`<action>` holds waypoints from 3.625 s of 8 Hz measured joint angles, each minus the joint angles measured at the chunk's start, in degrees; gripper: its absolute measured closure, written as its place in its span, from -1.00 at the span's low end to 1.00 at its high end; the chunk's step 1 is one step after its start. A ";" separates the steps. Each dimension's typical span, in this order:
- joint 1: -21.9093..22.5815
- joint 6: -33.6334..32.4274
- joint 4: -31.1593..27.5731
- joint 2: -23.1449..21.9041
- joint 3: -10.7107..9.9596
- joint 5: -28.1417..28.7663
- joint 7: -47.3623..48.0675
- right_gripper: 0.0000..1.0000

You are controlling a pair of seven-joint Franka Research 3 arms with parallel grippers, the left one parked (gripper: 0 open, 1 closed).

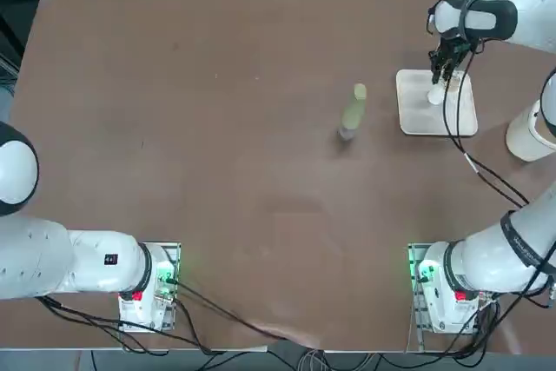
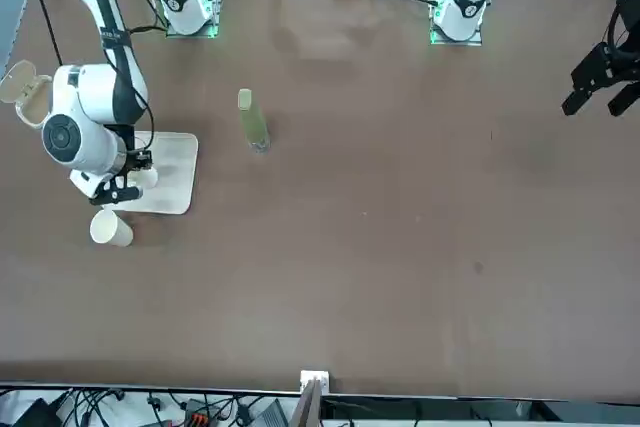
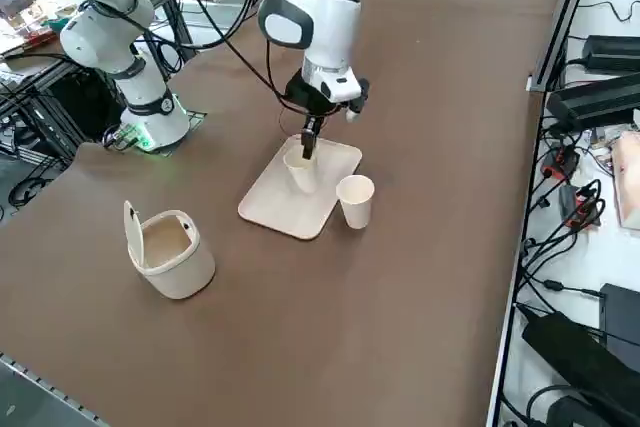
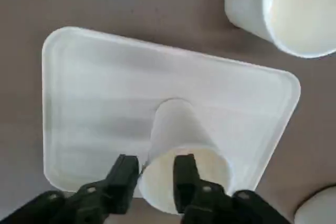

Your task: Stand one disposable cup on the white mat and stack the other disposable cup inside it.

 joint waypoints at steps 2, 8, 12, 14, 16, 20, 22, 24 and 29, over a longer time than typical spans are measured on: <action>0.00 -2.16 4.18 -1.50 0.00 -0.07 -0.21 -0.65; -1.81 -5.36 21.90 8.43 -0.02 0.00 -0.56 -0.98; -3.72 0.30 23.95 15.22 -0.06 -0.01 -0.58 -0.92; -4.20 0.44 23.99 16.56 -0.07 -0.01 -0.58 -0.69; -4.98 0.47 24.00 17.72 -0.08 -0.01 -0.58 -0.06; -4.98 -1.13 25.24 16.90 0.00 0.03 -0.56 0.96; -4.90 -9.34 26.67 12.17 0.10 0.08 -0.56 0.96; -4.84 -19.64 26.65 5.69 0.61 1.75 -0.56 0.96; -4.31 -23.10 18.54 0.43 1.04 4.41 -0.56 0.96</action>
